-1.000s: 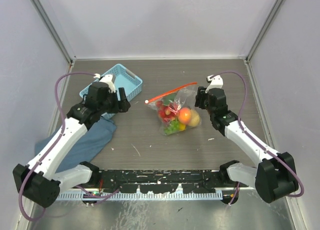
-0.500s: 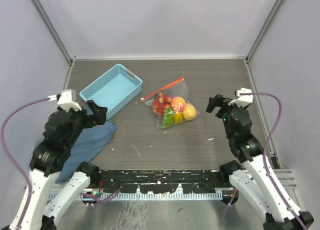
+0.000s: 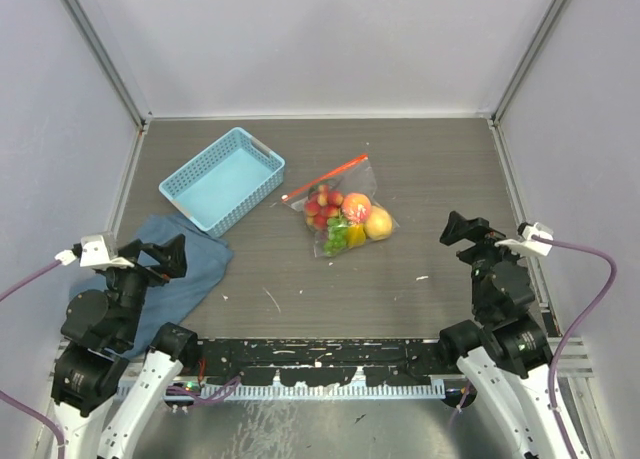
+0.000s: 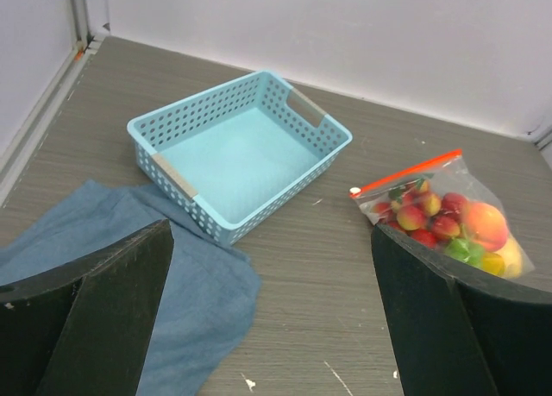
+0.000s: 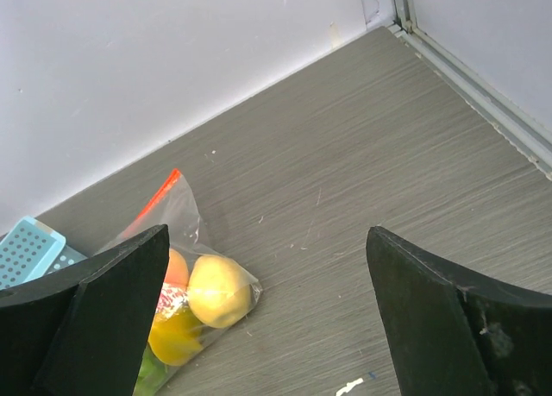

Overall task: Place the food in the zip-top bag and seal the zipper
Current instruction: Reset both arms

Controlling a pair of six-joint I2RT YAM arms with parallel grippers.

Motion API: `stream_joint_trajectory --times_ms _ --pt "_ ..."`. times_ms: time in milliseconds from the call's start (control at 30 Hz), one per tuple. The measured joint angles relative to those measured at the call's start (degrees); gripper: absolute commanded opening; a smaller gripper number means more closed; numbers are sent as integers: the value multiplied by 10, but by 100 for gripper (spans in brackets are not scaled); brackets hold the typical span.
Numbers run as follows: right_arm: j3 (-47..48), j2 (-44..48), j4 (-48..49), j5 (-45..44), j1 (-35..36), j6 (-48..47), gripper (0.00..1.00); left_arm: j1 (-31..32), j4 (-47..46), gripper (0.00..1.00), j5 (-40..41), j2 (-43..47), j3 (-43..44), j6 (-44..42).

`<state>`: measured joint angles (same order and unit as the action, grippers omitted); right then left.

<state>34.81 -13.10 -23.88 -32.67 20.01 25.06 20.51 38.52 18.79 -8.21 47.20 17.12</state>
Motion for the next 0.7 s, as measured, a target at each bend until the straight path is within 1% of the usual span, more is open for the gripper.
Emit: stream_joint_trajectory --times_ms 100,367,700 --pt "-15 12 -2 0 0 8 100 0 1 98 10 5 -12 0" --pt "-48 31 2 7 0 15 100 0 1 98 16 0 -13 0" --pt "-50 35 12 10 0 12 100 0 3 98 16 -10 -13 0"
